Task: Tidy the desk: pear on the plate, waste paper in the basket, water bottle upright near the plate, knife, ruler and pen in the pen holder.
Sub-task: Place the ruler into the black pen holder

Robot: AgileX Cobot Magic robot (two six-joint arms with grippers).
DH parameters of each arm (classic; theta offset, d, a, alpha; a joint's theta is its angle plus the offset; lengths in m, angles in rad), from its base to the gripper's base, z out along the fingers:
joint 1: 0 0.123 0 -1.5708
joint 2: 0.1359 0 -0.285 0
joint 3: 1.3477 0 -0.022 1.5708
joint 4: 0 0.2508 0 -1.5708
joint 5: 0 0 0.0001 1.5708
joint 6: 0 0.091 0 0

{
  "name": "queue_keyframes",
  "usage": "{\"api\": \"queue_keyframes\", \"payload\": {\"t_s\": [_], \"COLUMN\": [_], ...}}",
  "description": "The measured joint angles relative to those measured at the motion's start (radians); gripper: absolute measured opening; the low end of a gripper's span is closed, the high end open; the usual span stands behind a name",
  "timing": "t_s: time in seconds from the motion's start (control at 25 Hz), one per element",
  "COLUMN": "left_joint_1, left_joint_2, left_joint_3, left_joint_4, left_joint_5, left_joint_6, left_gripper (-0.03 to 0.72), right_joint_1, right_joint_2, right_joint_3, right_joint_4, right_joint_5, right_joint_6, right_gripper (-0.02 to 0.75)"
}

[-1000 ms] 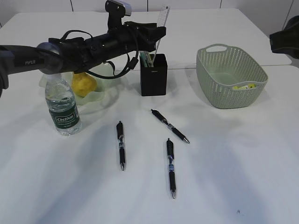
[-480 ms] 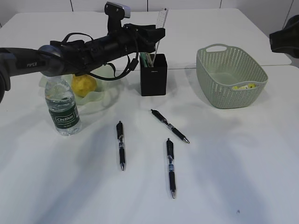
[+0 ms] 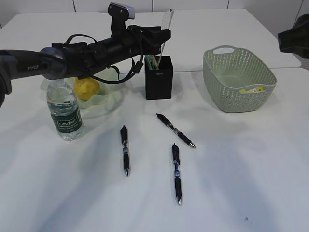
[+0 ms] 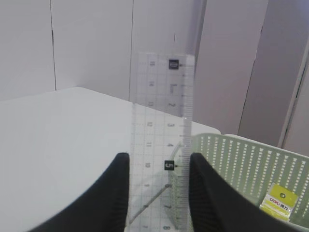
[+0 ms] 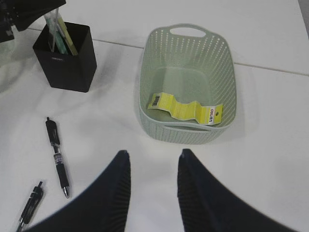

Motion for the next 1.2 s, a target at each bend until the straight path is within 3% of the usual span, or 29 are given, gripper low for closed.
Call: {"api": "queue_keyframes", "payload": {"t_s": [1.2], "left_joint_1": [0.0], "left_joint_2": [0.0], "left_joint_3": [0.0], "left_joint_4": [0.0], "left_joint_5": [0.021], "left_joint_6": [0.0], "left_gripper": [0.253], "right_joint_1": [0.0], "right_joint_2": [0.0], "right_joint_3": [0.0], "right_joint_4": [0.0], "right_joint_5": [-0.014], "right_joint_6": [0.0], "right_gripper": [0.279]}}
